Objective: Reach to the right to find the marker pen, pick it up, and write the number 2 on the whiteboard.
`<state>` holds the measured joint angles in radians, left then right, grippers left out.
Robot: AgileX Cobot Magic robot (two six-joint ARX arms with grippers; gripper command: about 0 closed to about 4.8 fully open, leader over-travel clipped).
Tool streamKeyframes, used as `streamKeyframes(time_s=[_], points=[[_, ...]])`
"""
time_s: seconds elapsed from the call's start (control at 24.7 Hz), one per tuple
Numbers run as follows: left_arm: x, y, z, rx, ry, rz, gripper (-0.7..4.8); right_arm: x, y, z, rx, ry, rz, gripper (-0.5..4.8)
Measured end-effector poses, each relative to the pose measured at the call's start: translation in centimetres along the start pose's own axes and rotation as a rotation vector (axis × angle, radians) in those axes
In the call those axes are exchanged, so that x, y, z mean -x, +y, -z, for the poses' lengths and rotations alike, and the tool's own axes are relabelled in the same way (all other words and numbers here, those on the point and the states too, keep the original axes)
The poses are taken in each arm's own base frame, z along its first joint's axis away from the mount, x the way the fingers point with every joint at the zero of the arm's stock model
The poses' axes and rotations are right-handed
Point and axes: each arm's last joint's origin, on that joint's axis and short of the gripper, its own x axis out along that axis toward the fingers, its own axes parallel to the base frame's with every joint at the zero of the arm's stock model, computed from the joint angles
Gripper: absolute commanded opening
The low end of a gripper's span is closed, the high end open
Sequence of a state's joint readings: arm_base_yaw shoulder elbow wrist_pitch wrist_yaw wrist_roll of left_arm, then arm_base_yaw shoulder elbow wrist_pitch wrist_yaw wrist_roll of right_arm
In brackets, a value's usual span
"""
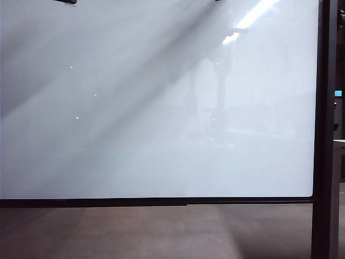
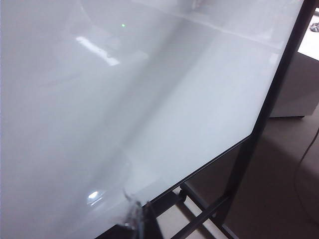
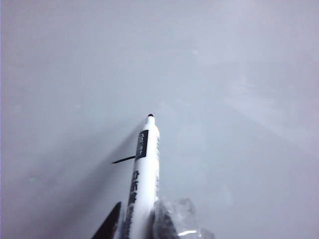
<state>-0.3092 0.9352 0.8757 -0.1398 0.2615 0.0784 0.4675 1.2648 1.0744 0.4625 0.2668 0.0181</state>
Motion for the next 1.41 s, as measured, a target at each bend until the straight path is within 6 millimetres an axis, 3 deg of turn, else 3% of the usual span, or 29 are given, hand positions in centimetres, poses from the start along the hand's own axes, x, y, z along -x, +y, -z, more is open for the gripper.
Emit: streamKeyframes(time_s=[0.24,0.77,1.41], points=[[0.0,0.0,0.0,0.000,0.000,0.000,-0.05,-0.1,0.3,0.7,0.011,0.054,-0.101,-0.01],[0.0,0.0,0.0,0.000,0.000,0.000,-0.05,-0.2,0.5,1.6,0.021,0.113,-0.153,-0.01],[0.0,0.0,0.0,0.000,0.000,0.000,-0.05,-0.9,0.5,2.4,0.069,0.107,-0.110,-0.01]])
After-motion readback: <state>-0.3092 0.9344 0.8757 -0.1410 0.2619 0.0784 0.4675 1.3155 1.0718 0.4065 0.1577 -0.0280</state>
